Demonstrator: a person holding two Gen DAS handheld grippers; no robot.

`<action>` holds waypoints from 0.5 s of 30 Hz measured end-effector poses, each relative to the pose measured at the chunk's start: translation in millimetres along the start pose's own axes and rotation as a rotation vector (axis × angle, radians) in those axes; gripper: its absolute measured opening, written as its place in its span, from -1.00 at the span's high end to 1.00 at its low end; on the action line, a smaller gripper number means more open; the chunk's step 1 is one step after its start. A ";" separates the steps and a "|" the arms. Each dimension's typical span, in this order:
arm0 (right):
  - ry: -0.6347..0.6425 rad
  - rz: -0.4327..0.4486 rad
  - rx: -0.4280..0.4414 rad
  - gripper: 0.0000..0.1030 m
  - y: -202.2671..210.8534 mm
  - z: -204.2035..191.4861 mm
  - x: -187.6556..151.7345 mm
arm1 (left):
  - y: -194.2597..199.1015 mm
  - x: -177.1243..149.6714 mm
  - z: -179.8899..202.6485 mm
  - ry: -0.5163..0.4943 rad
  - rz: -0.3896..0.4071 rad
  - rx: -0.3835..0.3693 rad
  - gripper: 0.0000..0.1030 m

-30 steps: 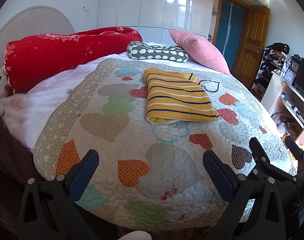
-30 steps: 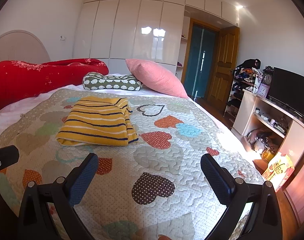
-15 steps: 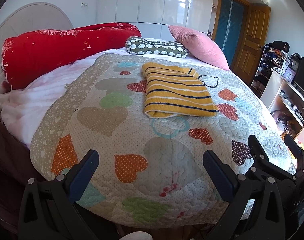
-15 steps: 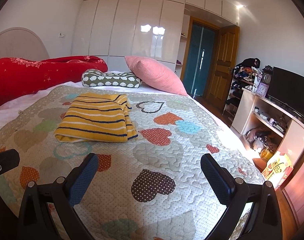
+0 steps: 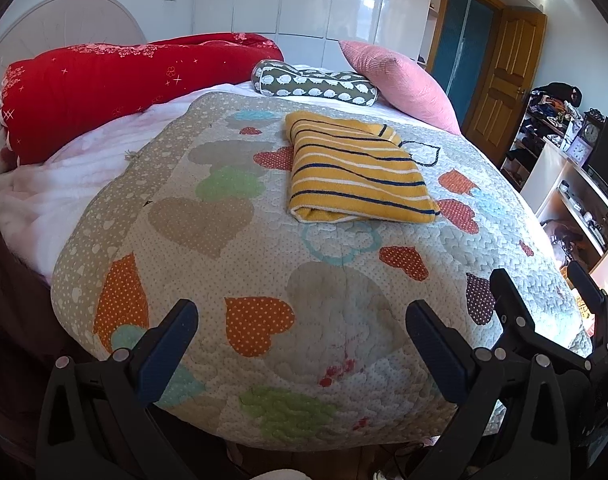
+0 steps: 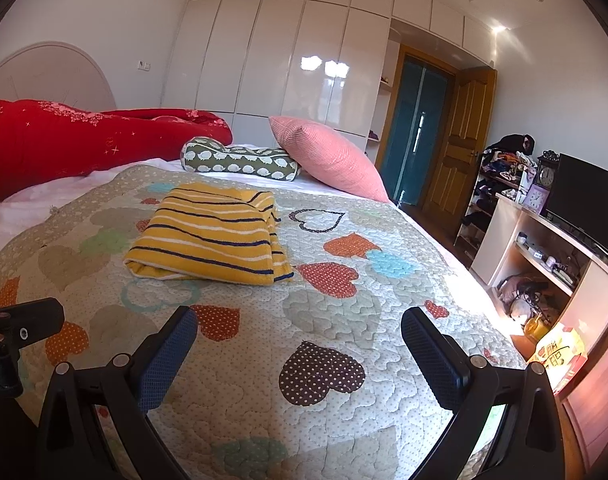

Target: Fold small clothes

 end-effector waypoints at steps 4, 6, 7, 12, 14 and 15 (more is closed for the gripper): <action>0.007 -0.007 0.022 -0.99 -0.3 -3.6 -3.2 | -2.0 -3.5 -0.5 0.027 -0.016 -0.021 -1.00; 0.003 -0.023 0.037 -0.99 -1.3 -5.4 -6.3 | -3.6 -6.4 0.3 0.036 -0.032 -0.029 -1.00; 0.005 -0.034 0.045 -0.99 -2.3 -6.2 -7.5 | -4.2 -7.9 1.2 0.031 -0.038 -0.029 -1.00; 0.015 -0.064 0.060 -0.99 -4.8 -10.3 -13.3 | -7.3 -12.2 5.0 0.006 -0.055 -0.015 -1.00; 0.013 -0.076 0.067 -0.99 -6.4 -11.2 -15.9 | -8.2 -12.8 5.1 0.004 -0.060 -0.014 -1.00; 0.011 -0.085 0.070 -0.99 -7.5 -11.3 -17.4 | -8.4 -12.9 5.2 0.002 -0.060 -0.012 -1.00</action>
Point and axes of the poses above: each gripper's, at about its wrist camera, not at the fingertips, and y roughly against the way its jaws point, z to its right, x to its top, the point moved 5 cm from there along -y, roughly the way its jaws point, and after that the axes turned 15 degrees about z, right-handed, at the moved point
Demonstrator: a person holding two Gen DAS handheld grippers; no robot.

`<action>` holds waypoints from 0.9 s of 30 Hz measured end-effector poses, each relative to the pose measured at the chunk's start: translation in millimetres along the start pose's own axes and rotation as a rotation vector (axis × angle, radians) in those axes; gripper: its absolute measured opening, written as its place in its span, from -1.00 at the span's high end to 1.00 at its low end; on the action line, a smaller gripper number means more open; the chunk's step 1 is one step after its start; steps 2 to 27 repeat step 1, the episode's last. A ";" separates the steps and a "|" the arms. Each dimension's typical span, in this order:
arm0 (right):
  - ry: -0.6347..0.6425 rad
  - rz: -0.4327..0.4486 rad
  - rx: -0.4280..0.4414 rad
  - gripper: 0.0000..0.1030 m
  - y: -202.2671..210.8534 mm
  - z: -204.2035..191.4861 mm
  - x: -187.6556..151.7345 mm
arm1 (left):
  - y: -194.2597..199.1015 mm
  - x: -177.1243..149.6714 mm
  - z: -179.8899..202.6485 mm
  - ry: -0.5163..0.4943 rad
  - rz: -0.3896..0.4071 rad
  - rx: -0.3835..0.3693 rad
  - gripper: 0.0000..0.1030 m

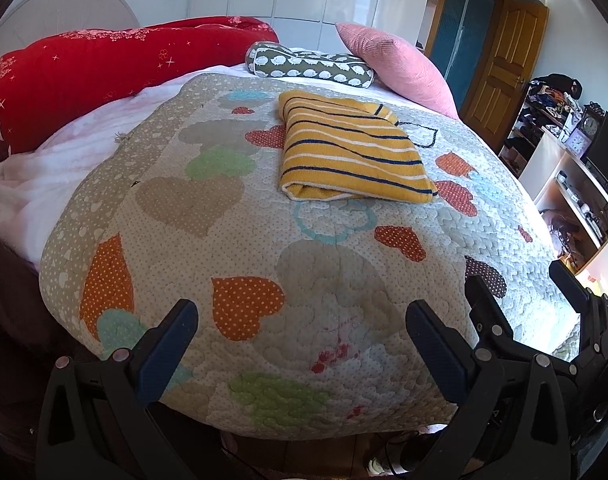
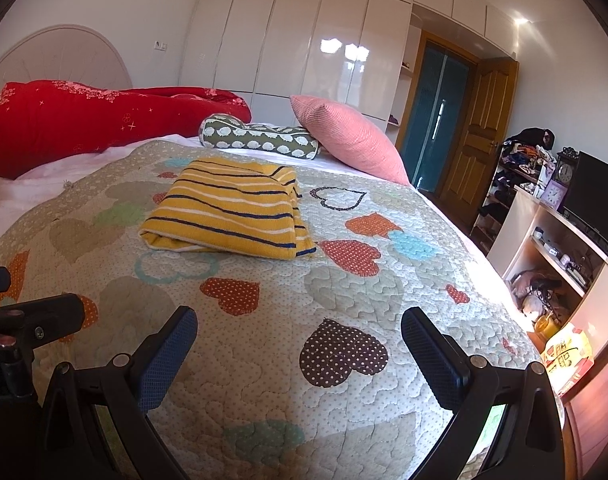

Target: Fold small clothes

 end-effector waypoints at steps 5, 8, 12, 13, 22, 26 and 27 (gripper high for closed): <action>-0.004 -0.007 0.000 -0.99 -1.2 0.5 -1.2 | 0.0 0.0 0.1 -0.004 0.002 0.002 -1.00; -0.004 -0.007 0.000 -0.99 -1.2 0.5 -1.2 | 0.0 0.0 0.1 -0.004 0.002 0.002 -1.00; -0.004 -0.007 0.000 -0.99 -1.2 0.5 -1.2 | 0.0 0.0 0.1 -0.004 0.002 0.002 -1.00; -0.004 -0.007 0.000 -0.99 -1.2 0.5 -1.2 | 0.0 0.0 0.1 -0.004 0.002 0.002 -1.00; -0.004 -0.007 0.000 -0.99 -1.2 0.5 -1.2 | 0.0 0.0 0.1 -0.004 0.002 0.002 -1.00; -0.004 -0.007 0.000 -0.99 -1.2 0.5 -1.2 | 0.0 0.0 0.1 -0.004 0.002 0.002 -1.00; -0.004 -0.007 0.000 -0.99 -1.2 0.5 -1.2 | 0.0 0.0 0.1 -0.004 0.002 0.002 -1.00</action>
Point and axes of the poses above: each gripper's, at about its wrist camera, not at the fingertips, and y roughly against the way its jaws point, z to its right, x to its top, the point moved 5 cm from there along -y, roughly the way its jaws point, and after that the axes turned 15 degrees about z, right-handed, at the moved point
